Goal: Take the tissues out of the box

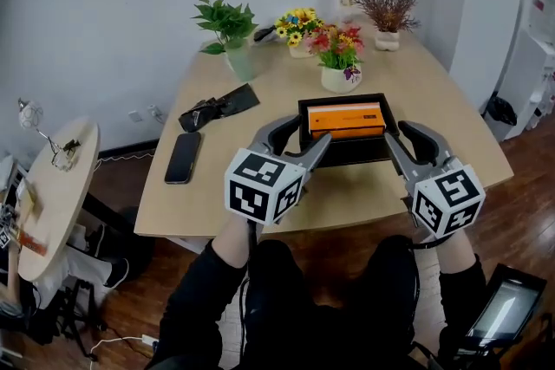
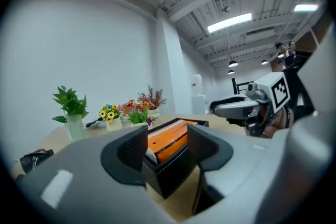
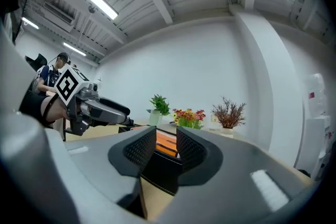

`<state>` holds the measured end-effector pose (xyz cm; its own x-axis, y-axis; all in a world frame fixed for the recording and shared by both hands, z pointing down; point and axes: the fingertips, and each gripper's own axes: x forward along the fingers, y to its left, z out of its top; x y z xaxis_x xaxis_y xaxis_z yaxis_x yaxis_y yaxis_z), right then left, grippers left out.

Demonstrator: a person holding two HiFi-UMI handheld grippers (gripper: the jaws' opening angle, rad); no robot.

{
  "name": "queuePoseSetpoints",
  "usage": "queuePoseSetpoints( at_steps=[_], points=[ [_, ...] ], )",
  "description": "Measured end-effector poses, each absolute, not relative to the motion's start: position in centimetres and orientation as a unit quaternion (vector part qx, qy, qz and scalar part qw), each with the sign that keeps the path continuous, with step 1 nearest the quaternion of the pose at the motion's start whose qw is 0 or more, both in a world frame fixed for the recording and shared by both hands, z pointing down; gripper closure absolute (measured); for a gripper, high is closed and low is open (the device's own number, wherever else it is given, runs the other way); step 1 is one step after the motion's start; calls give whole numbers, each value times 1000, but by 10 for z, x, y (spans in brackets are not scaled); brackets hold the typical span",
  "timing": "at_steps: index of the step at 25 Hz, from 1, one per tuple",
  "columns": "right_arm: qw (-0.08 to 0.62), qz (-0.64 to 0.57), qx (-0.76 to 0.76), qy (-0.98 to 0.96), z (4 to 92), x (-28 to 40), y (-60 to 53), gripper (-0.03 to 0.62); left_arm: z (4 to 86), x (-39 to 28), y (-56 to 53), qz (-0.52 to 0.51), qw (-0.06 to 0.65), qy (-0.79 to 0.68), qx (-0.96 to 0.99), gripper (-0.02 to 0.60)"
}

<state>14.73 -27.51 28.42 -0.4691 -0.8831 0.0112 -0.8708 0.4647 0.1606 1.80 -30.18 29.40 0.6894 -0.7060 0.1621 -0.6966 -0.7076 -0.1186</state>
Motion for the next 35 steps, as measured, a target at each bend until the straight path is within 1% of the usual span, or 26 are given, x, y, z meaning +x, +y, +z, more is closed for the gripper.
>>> queuePoseSetpoints(
  at_steps=[2, 6, 11, 15, 20, 27, 31, 35],
  points=[
    [87, -41, 500, -861, 290, 151, -292, 468, 298, 23, -314, -130, -2, 358, -925, 351],
    [147, 13, 460, -876, 298, 151, -317, 459, 303, 29, -336, -179, -52, 324, -928, 351],
    [188, 63, 431, -880, 309, 149, -336, 451, 325, 39, -343, -268, -56, 301, -913, 348],
    [224, 106, 396, -884, 316, 141, -341, 416, 330, 43, -343, -306, -77, 276, -908, 344],
    [258, 126, 376, -881, 321, 138, -351, 410, 334, 41, -351, -353, -60, 276, -892, 344],
    [305, 97, 385, -865, 337, 130, -358, 421, 339, 44, -361, -354, -46, 297, -886, 350],
    [320, 61, 405, -854, 336, 130, -364, 442, 340, 47, -364, -353, -25, 304, -885, 390],
    [302, 43, 414, -858, 336, 131, -364, 477, 340, 47, -363, -333, -12, 306, -892, 434]
  ],
)
